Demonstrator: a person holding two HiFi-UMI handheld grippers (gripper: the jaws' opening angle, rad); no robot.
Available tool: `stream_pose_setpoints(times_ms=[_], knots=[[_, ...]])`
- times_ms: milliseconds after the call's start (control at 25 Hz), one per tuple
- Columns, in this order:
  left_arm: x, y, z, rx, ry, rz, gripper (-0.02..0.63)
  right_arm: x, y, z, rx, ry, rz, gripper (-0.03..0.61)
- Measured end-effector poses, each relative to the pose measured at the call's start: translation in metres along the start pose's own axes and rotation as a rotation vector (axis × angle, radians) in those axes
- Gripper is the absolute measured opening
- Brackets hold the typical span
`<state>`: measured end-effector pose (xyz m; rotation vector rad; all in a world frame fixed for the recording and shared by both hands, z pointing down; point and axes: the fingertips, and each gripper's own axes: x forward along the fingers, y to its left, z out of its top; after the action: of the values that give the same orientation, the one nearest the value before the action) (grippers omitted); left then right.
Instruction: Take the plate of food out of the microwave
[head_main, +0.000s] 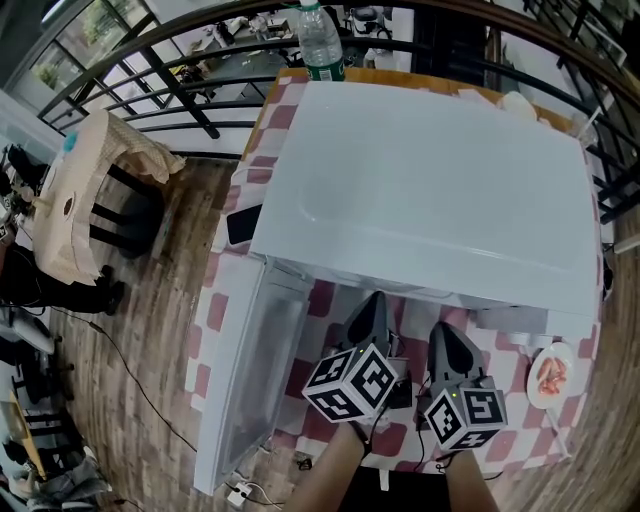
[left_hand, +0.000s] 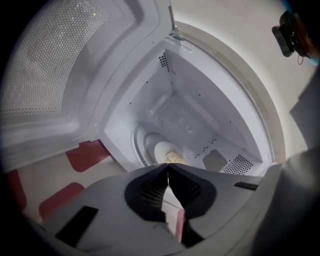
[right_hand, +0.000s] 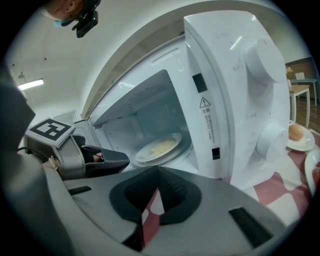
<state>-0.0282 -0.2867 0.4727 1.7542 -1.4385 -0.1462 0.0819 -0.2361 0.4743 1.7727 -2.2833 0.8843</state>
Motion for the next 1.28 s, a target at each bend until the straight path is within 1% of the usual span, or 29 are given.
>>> stream_pose_setpoints(times_ms=[160,320,360,520,640,720,960,1120,1280], knots=[[0.005,0.005,-0.003,-0.070,0.013,0.004,0.037,0.001,-0.001,-0.002,0.002,0.007,-0.008,0.025],[0.010,0.004,-0.004,-0.131,0.025,-0.015,0.070,0.001,-0.003,-0.004,0.008,0.013,-0.013,0.025],[0.011,0.003,-0.004,-0.138,0.027,-0.018,0.088,0.002,-0.003,-0.004,0.008,0.015,-0.014,0.025],[0.015,0.005,-0.005,-0.153,0.031,-0.012,0.106,0.002,-0.006,-0.005,0.005,0.016,-0.018,0.025],[0.018,0.006,-0.005,-0.173,0.048,-0.005,0.107,0.002,-0.008,-0.005,0.011,0.017,-0.022,0.025],[0.021,0.005,-0.006,-0.194,0.064,-0.008,0.132,0.002,-0.010,-0.005,0.016,0.019,-0.027,0.025],[0.026,0.007,-0.004,-0.236,0.077,0.003,0.133,0.003,-0.014,-0.005,0.020,0.020,-0.035,0.025],[0.028,0.009,-0.005,-0.232,0.088,0.021,0.133,0.005,-0.013,-0.003,0.009,0.020,-0.035,0.025],[0.031,0.007,-0.004,-0.237,0.090,0.018,0.133,0.006,-0.012,-0.004,0.011,0.020,-0.034,0.025]])
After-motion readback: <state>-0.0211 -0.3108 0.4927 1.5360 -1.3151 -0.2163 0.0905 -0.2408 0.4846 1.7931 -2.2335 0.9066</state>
